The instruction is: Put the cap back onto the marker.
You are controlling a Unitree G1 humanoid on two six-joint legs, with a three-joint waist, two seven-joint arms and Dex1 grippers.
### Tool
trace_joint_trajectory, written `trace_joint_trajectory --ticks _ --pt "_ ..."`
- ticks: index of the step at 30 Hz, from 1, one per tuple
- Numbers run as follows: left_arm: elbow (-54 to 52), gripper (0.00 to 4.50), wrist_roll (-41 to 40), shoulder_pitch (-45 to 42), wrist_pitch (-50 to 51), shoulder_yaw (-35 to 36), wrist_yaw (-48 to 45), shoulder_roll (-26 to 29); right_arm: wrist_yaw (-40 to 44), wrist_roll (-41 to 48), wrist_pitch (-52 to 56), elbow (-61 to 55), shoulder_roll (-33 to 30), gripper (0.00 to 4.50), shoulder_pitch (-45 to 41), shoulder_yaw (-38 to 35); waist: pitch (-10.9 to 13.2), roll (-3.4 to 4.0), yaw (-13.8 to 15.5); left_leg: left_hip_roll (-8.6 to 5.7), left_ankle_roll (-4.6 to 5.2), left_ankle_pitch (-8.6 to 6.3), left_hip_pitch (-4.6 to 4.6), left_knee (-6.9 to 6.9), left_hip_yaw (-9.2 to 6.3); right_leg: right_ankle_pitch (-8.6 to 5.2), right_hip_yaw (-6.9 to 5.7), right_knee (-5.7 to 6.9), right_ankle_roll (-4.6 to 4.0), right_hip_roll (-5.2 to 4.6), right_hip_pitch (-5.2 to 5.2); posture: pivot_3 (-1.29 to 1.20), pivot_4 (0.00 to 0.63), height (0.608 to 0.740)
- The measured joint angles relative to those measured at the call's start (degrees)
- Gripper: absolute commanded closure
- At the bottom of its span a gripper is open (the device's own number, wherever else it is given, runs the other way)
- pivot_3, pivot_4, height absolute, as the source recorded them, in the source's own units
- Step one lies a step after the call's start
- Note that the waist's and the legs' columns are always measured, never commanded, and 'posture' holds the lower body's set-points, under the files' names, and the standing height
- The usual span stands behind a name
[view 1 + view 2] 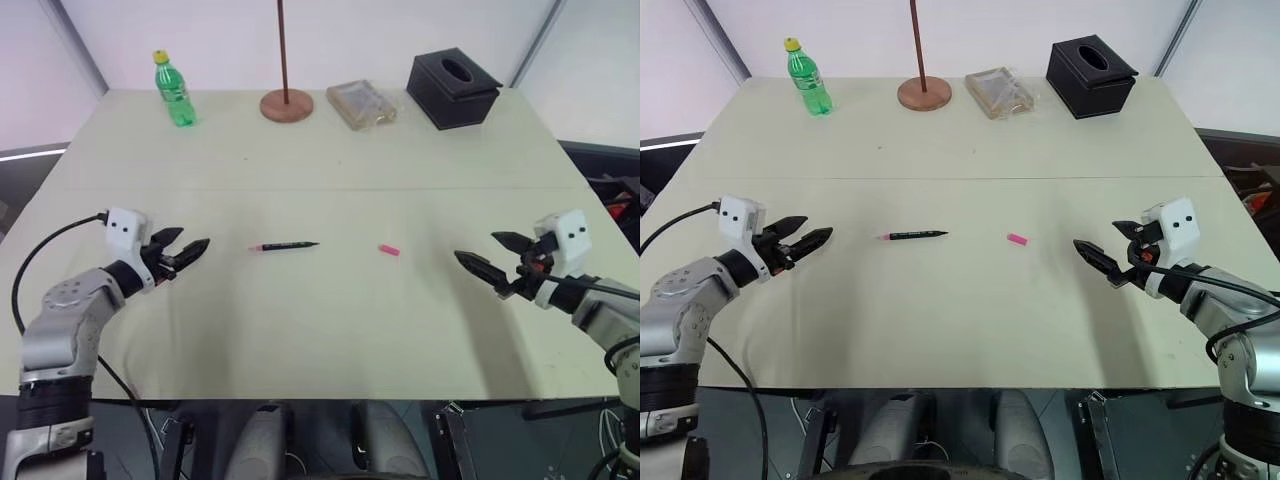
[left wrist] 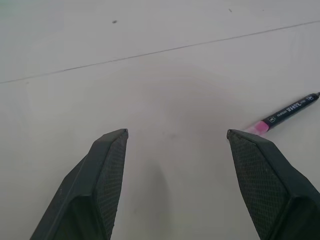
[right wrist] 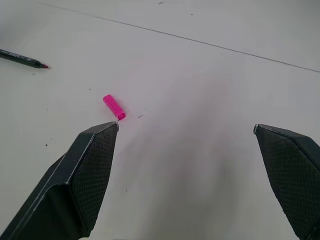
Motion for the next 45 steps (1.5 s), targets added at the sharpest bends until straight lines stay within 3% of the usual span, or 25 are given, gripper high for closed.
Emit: trace_joint_trajectory --ticks 33,40,45 --pt "5.2 1.2 0.8 -3.1 -3.5 0.2 -1.1 2.6 -0.7 -0.5 -1.1 0.8 -0.4 0.0 -1.6 1.0 0.0 0.0 0.0 0.0 0.0 0.0 0.0 0.0 0.01 0.0 -0.01 0.0 0.0 0.0 0.0 0.0 0.15 0.74" --pt "11.6 1.2 1.5 -10.1 -6.0 -2.3 -11.9 8.8 7.9 1.1 -0.3 0.4 -10.5 0.0 -2.0 2.2 0.0 0.0 0.0 0.0 0.0 0.0 0.0 -0.01 0.02 0.0 -0.03 -0.03 0.0 0.03 0.02 0.0 0.15 0.74" --pt "22.7 1.2 4.6 -19.6 -9.8 -8.7 -23.2 12.2 14.5 9.1 5.0 -4.0 -15.7 0.0 -6.5 3.1 0.0 0.01 -0.2 0.02 0.0 0.0 0.02 0.0 0.02 0.0 -0.05 -0.03 0.0 0.09 0.03 0.0 0.15 0.74"
